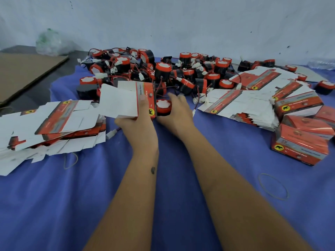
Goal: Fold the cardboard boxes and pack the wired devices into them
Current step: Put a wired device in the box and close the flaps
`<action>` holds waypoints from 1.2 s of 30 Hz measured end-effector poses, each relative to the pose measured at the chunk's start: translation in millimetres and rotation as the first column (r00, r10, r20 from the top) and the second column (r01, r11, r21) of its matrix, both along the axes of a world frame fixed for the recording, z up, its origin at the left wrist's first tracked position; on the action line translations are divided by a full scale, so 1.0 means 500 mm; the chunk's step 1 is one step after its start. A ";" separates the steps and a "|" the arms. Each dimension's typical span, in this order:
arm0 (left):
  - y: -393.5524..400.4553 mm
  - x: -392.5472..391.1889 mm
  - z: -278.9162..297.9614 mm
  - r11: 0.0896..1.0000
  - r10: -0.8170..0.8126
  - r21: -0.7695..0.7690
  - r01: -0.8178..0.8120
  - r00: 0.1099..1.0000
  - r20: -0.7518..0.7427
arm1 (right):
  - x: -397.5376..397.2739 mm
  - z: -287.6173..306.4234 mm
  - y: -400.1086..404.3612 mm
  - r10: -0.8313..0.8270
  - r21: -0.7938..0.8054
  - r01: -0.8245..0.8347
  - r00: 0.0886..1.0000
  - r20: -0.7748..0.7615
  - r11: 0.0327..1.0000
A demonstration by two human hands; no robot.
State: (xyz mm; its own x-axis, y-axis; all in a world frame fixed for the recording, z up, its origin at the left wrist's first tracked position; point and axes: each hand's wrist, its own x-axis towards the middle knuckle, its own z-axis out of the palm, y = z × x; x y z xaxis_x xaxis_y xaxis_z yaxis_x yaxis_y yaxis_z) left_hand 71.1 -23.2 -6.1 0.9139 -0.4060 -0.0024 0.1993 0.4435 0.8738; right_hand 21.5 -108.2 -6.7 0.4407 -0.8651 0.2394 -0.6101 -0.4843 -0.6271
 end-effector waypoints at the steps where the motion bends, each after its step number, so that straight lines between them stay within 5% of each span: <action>1: 0.000 0.001 0.001 1.000 -0.006 -0.011 0.006 1.000 -0.009 | -0.006 -0.004 0.010 0.002 -0.054 -0.001 1.000 0.014 0.999; 8: 0.010 -0.013 0.009 0.998 0.002 -0.060 0.001 0.999 0.047 | -0.079 -0.004 0.084 0.181 0.123 -0.217 0.951 0.249 0.968; 12: 0.020 -0.023 0.014 0.995 -0.066 -0.076 0.069 0.997 0.050 | -0.109 -0.003 0.107 0.191 0.092 -0.215 0.956 0.221 0.972; 16: 0.035 -0.031 0.018 0.988 -0.037 -0.153 0.033 0.999 -0.020 | -0.125 0.003 0.124 -0.003 0.002 0.003 0.856 0.516 1.000; 19: 0.040 -0.037 0.022 0.993 0.093 -0.091 -0.080 0.985 0.142 | -0.131 0.021 0.126 -0.146 -0.037 0.261 0.645 0.750 0.965; 22: 0.036 -0.051 0.018 0.994 -0.064 0.108 0.027 0.933 0.354 | -0.139 0.032 0.122 -0.181 -0.062 0.401 0.538 0.823 0.914; 28: 0.028 -0.055 -0.002 0.769 -0.525 0.630 0.112 0.672 0.522 | -0.147 0.035 0.113 -0.127 -0.129 0.328 0.654 0.745 0.936; 36: 0.023 -0.046 -0.004 0.739 -0.560 0.667 0.089 0.631 0.536 | -0.156 0.033 0.116 0.115 -0.353 0.000 0.945 0.305 0.936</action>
